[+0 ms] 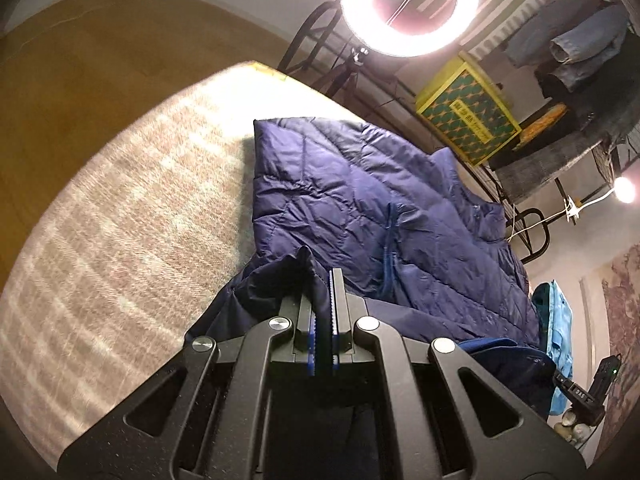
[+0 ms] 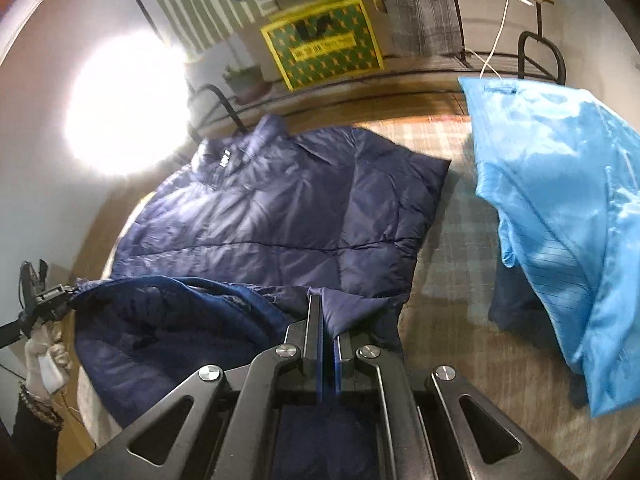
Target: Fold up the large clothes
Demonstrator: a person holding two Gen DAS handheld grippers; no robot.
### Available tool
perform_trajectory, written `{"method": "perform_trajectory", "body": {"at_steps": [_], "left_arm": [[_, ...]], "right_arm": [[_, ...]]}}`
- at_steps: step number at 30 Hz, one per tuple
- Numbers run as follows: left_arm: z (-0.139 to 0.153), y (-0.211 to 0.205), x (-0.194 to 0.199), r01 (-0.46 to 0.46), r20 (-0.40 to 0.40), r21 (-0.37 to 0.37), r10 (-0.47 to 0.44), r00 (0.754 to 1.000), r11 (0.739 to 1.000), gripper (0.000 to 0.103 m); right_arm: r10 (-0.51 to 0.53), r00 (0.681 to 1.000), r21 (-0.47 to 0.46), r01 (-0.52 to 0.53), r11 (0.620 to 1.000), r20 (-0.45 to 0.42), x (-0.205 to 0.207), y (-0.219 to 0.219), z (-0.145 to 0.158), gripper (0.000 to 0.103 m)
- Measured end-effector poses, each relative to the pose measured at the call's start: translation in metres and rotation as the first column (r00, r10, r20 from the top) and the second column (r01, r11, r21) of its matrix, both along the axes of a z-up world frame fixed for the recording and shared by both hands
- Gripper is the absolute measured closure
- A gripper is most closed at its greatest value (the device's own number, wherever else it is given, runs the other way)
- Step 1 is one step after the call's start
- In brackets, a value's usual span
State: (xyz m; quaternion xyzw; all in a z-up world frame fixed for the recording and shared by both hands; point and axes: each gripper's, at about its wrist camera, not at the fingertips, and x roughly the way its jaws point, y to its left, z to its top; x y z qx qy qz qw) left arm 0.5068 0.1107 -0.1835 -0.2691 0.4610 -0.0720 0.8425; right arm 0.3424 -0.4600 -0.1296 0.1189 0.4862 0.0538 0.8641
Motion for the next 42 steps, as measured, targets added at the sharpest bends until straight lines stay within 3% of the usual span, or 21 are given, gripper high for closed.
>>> {"method": "perform_trajectory", "body": {"at_steps": [4, 6, 8, 9, 13, 15, 17, 19, 22, 26, 32, 34, 36, 38, 39, 42], "left_arm": [[-0.010, -0.001, 0.008, 0.011, -0.030, -0.020, -0.012, 0.999, 1.000, 0.099], [-0.011, 0.002, 0.011, 0.015, -0.054, -0.048, -0.018, 0.998, 0.999, 0.090], [-0.011, 0.007, 0.012, 0.026, -0.072, -0.096, -0.033, 0.997, 0.995, 0.069], [-0.008, 0.009, 0.011, 0.025, -0.062, -0.108, -0.032, 0.998, 0.994, 0.065], [0.013, 0.025, 0.003, 0.018, 0.005, -0.113, -0.018, 1.000, 0.993, 0.054], [0.023, 0.033, -0.002, 0.026, 0.044, -0.060, -0.024, 0.999, 0.998, 0.054], [0.029, 0.032, -0.004, 0.054, 0.067, 0.051, -0.058, 0.996, 0.997, 0.054], [0.029, 0.023, -0.003, 0.107, 0.054, 0.186, -0.119, 0.991, 0.977, 0.054], [0.019, 0.010, 0.003, 0.178, 0.018, 0.251, -0.189, 0.982, 0.951, 0.054], [-0.002, -0.007, 0.019, 0.257, -0.034, 0.232, -0.256, 0.966, 0.938, 0.054], [-0.018, -0.019, 0.030, 0.265, -0.060, 0.223, -0.258, 0.964, 0.938, 0.054], [-0.019, -0.021, 0.032, 0.268, -0.070, 0.234, -0.259, 0.963, 0.935, 0.054], [-0.017, -0.022, 0.032, 0.269, -0.067, 0.248, -0.261, 0.963, 0.931, 0.060], [-0.016, -0.026, 0.031, 0.282, -0.064, 0.275, -0.275, 0.959, 0.919, 0.084], [-0.016, -0.028, 0.032, 0.290, -0.064, 0.284, -0.284, 0.957, 0.914, 0.088], [-0.012, -0.034, 0.027, 0.307, -0.046, 0.339, -0.310, 0.950, 0.890, 0.091]], "right_arm": [[-0.001, 1.000, 0.005, 0.001, 1.000, -0.019, 0.006, -0.001, -0.010, 0.102], [0.011, 1.000, 0.010, -0.011, 1.000, -0.022, 0.007, -0.002, -0.011, 0.100], [0.029, 0.999, 0.022, -0.028, 0.999, -0.021, 0.008, -0.003, -0.009, 0.091], [0.039, 0.999, 0.045, -0.039, 0.998, -0.019, 0.008, -0.004, -0.007, 0.082], [0.060, 0.998, 0.124, -0.059, 0.991, -0.001, 0.006, -0.013, 0.000, 0.076], [0.065, 0.997, 0.118, -0.068, 0.991, 0.030, -0.001, -0.018, 0.005, 0.057], [0.067, 0.995, 0.063, -0.071, 0.995, 0.068, -0.010, -0.021, 0.010, 0.046], [0.078, 0.994, 0.015, -0.079, 0.997, 0.073, -0.017, -0.025, 0.008, 0.046], [0.070, 0.996, -0.030, -0.068, 0.997, 0.063, -0.019, -0.034, 0.002, 0.047], [0.058, 0.998, -0.010, -0.057, 0.998, 0.038, -0.011, -0.041, -0.011, 0.048], [0.109, 0.994, -0.024, -0.109, 0.994, 0.015, 0.001, -0.026, -0.027, 0.050], [0.118, 0.993, -0.028, -0.118, 0.993, 0.013, 0.004, -0.023, -0.030, 0.058], [0.119, 0.993, -0.033, -0.119, 0.992, 0.013, 0.007, -0.021, -0.031, 0.068], [0.129, 0.991, -0.042, -0.128, 0.991, 0.023, 0.006, -0.018, -0.029, 0.077], [0.132, 0.991, -0.053, -0.131, 0.990, 0.026, 0.006, -0.017, -0.028, 0.086], [0.148, 0.989, -0.110, -0.145, 0.983, 0.021, 0.005, -0.011, -0.024, 0.090]]}}
